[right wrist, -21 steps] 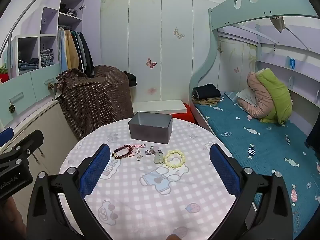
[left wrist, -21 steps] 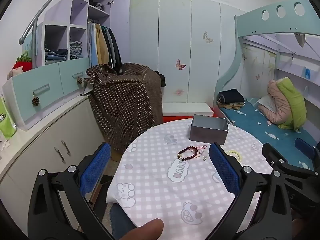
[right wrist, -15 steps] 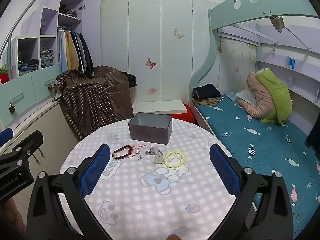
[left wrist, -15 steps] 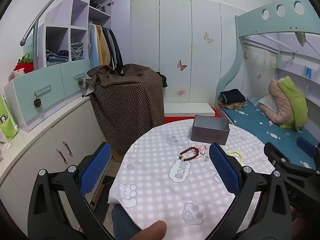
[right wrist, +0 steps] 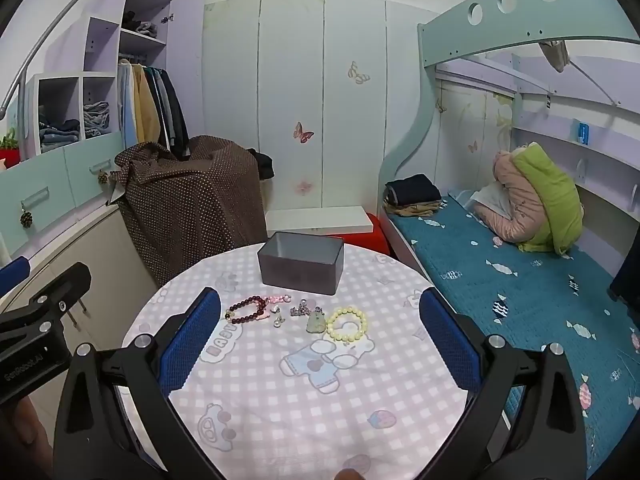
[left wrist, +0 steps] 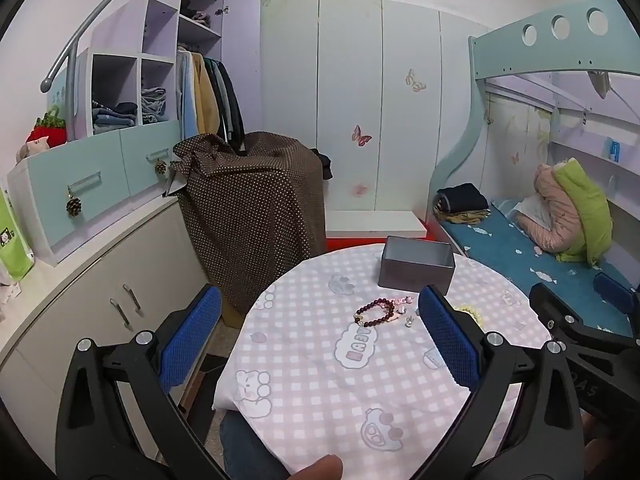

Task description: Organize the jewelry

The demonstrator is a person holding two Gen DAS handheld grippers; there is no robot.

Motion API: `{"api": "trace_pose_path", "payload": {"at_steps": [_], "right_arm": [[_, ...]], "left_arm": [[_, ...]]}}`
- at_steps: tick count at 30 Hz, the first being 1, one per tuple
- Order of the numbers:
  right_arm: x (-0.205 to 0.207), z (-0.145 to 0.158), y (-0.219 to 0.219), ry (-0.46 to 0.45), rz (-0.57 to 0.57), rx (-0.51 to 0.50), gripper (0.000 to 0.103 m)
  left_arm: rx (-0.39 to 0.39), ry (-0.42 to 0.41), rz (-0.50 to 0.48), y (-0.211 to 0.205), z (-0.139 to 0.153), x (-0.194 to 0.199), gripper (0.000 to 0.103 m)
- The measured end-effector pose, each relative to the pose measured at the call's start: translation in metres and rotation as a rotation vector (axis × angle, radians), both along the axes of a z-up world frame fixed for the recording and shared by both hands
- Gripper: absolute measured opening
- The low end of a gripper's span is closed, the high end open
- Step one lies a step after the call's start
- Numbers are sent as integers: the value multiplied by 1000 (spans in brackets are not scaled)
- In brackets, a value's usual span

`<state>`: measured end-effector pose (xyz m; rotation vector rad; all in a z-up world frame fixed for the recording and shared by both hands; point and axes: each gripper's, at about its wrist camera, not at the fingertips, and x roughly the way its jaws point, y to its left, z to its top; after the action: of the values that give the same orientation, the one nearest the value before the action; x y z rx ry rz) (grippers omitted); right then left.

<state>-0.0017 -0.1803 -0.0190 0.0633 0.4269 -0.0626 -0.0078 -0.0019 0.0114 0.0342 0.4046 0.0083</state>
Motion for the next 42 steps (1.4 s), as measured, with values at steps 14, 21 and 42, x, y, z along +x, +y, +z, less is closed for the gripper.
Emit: {"api": "trace_pose_path", "payload": {"at_steps": [14, 21, 42], "right_arm": [[-7, 13, -10, -32, 2, 22, 96], [-7, 13, -11, -36, -4, 15, 96], [0, 9, -14, -22, -9, 9, 96]], "left_arm": [[2, -50, -2, -2, 11, -10, 98], [-5, -54, -7, -4, 14, -10, 98], [2, -42, -9, -4, 15, -3, 98]]}}
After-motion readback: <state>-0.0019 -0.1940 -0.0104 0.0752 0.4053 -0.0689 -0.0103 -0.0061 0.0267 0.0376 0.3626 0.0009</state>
